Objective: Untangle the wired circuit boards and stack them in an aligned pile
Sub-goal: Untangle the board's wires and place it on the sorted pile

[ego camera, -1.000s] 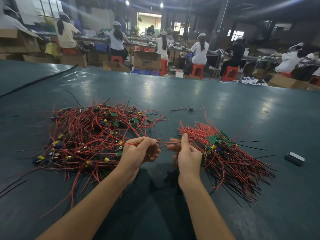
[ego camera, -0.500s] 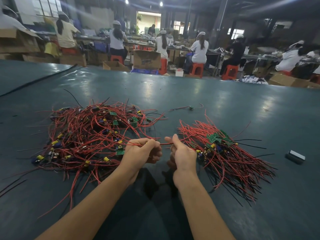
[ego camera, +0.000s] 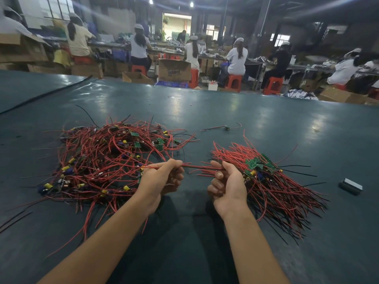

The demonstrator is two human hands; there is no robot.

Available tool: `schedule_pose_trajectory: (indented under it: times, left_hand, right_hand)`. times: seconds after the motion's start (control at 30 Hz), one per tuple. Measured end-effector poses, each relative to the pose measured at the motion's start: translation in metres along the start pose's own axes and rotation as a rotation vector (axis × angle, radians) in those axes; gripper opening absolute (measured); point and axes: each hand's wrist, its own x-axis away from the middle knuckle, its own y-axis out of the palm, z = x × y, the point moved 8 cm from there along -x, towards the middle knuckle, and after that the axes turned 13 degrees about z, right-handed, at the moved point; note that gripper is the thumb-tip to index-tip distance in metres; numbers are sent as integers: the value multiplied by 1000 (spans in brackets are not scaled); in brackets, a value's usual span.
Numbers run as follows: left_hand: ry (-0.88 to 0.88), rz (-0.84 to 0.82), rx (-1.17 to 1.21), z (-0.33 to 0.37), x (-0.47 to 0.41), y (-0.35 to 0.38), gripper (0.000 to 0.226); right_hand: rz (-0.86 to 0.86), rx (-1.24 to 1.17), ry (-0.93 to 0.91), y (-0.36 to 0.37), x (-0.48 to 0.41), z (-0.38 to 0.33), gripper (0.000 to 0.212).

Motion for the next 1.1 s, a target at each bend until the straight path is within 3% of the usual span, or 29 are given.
schedule_pose_trajectory:
  times: [0.07, 0.23, 0.37, 0.53, 0.63, 0.87, 1.0, 1.1]
  left_hand:
    - [-40, -8, 1, -2, -2, -1, 24]
    - [-204, -88, 161, -8, -4, 2, 24]
    - [-181, -84, 288, -3, -6, 3, 21]
    - [-170, -132, 403, 5, -4, 6, 15]
    - [-211, -167, 465, 6, -1, 8, 15]
    - [-178, -187, 228, -5, -4, 14, 22]
    - [-71, -292, -19, -9, 0, 18, 33]
    - [-7, -401, -141, -10, 5, 23, 36]
  right_hand:
    - [14, 20, -33, 0, 0, 0, 33]
    - [54, -1, -93, -6, -3, -8, 33]
    - [11, 1, -140, -2, 2, -12, 32]
    - [-116, -248, -159, -1, 7, -25, 66]
    - [-105, -207, -146, -2, 5, -22, 70]
    - [-75, 136, -203, 6, 3, -2, 49]
    - [-122, 356, -299, 15, 9, 2, 33]
    - [-225, 458, -254, 24, 16, 14, 44]
